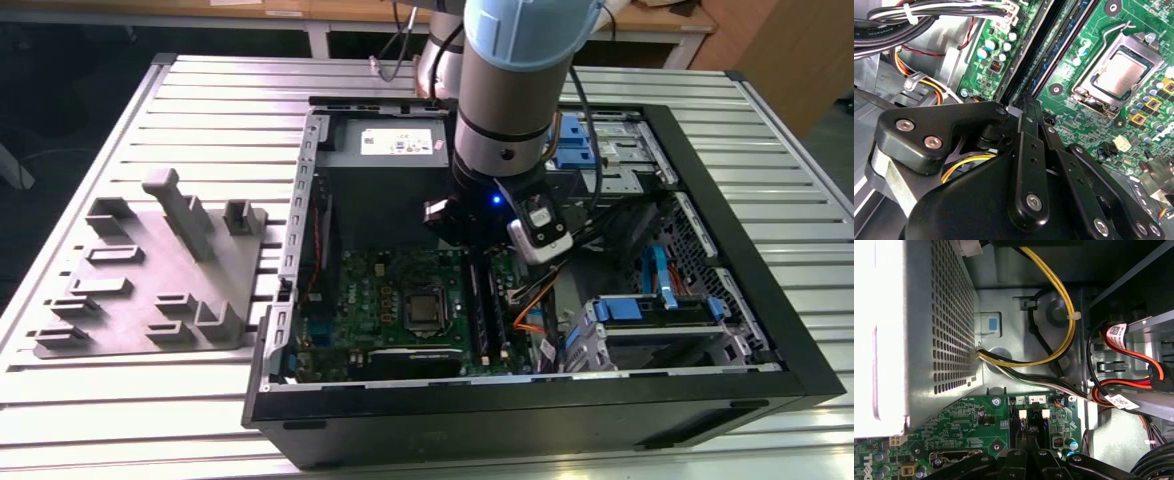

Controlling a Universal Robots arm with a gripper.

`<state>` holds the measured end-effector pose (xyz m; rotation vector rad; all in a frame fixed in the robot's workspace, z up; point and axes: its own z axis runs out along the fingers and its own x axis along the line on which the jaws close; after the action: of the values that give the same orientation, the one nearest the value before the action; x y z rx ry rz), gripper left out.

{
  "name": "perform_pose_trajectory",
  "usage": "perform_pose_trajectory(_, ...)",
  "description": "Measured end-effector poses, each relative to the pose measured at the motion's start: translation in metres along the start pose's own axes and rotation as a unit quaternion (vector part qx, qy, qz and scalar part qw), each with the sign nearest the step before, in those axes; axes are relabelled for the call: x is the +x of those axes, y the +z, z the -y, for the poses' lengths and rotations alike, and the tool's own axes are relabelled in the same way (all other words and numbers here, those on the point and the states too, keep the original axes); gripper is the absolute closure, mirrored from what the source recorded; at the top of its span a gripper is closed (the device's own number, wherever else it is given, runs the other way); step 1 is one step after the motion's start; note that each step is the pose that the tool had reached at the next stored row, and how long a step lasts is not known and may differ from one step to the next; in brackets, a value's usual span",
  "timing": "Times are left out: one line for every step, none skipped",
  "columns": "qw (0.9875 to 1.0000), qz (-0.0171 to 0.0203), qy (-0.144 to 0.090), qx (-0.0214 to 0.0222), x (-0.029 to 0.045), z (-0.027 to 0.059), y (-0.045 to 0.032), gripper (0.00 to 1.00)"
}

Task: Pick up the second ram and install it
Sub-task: 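Press down the second ram until it locks into place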

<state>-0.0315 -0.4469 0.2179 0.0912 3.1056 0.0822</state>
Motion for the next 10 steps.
perform_pose_trajectory(1.0, 0.0002, 0.0, -0.0005, -0.0001, -0.0002, -0.0013, 0.89)
perform_pose_trajectory(1.0, 0.0001, 0.0, -0.0001, -0.0001, -0.0002, -0.0033, 0.89)
perform_pose_trajectory(1.0, -0.0001, 0.0, 0.0002, -0.0001, -0.0003, -0.0054, 0.89)
perform_pose_trajectory(1.0, -0.0001, 0.0, 0.0002, -0.0002, -0.0003, -0.007, 0.89)
perform_pose_trajectory(1.0, -0.0001, 0.0, 0.0001, -0.0003, -0.0005, -0.0086, 0.89)
perform_pose_trajectory(1.0, -0.0001, 0.0, 0.0002, -0.0003, -0.0005, -0.0101, 0.89)
perform_pose_trajectory(1.0, -0.0001, 0.0, 0.0001, -0.0003, -0.0006, -0.0103, 0.89)
perform_pose_trajectory(1.0, 0.0, 0.0, 0.0001, -0.0003, -0.0006, -0.0104, 0.89)
perform_pose_trajectory(1.0, 0.0, 0.0, 0.0001, -0.0003, -0.0006, -0.0106, 0.89)
perform_pose_trajectory(1.0, -0.0001, 0.0, 0.0002, -0.0003, -0.0006, -0.0109, 0.89)
